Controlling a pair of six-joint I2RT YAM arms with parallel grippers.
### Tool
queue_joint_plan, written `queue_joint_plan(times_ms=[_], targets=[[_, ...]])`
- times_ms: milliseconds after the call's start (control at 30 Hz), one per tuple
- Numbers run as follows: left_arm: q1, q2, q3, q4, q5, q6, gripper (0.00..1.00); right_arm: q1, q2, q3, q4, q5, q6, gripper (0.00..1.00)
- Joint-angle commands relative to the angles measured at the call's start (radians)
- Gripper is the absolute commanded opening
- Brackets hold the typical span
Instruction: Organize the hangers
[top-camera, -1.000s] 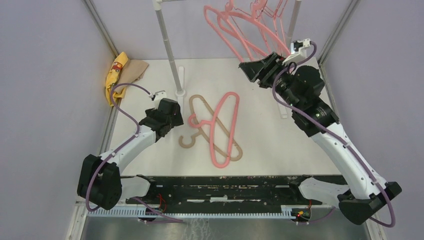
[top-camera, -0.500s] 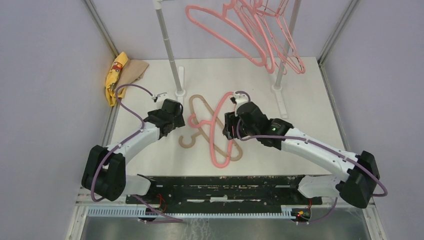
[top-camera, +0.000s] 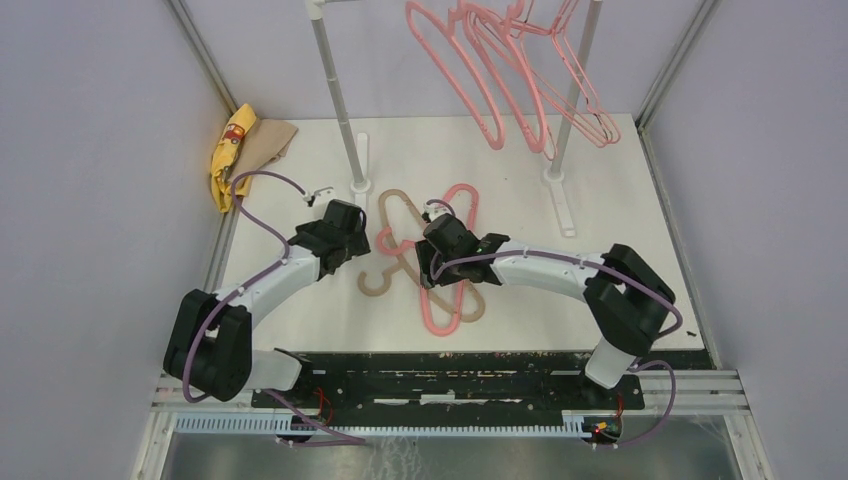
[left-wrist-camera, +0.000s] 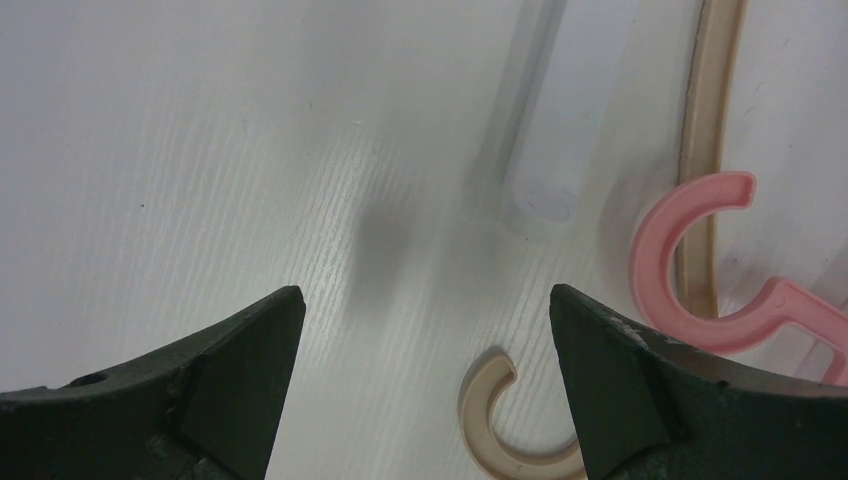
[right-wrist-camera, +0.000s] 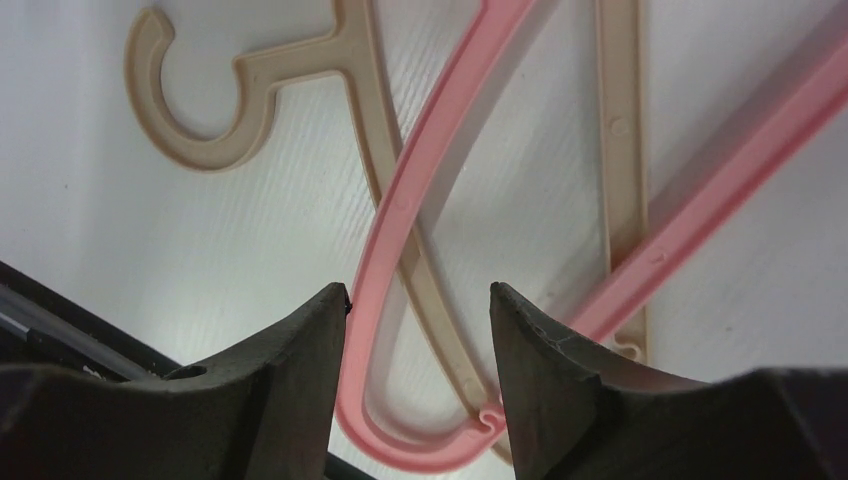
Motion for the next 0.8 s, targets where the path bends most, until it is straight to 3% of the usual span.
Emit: queue_joint_plan(times_ms=[0,467,767], targets=[[0.003,-0.048,-0.016,0.037,-0.01,-0.04,0.99,0.016,0.066,0.09,0.089,-0.003,0.05,0.62],[0.003,-0.077,-0.05,0.046,0.01,-0.045,0.99,0.019,0.227,0.125,0.076,0.098,0.097,0.57],[0.002,-0.105,-0.061,0.042,0.004,-0.049,0.99,0.018,0.203,0.071,0.082,0.13,0.108,0.22]])
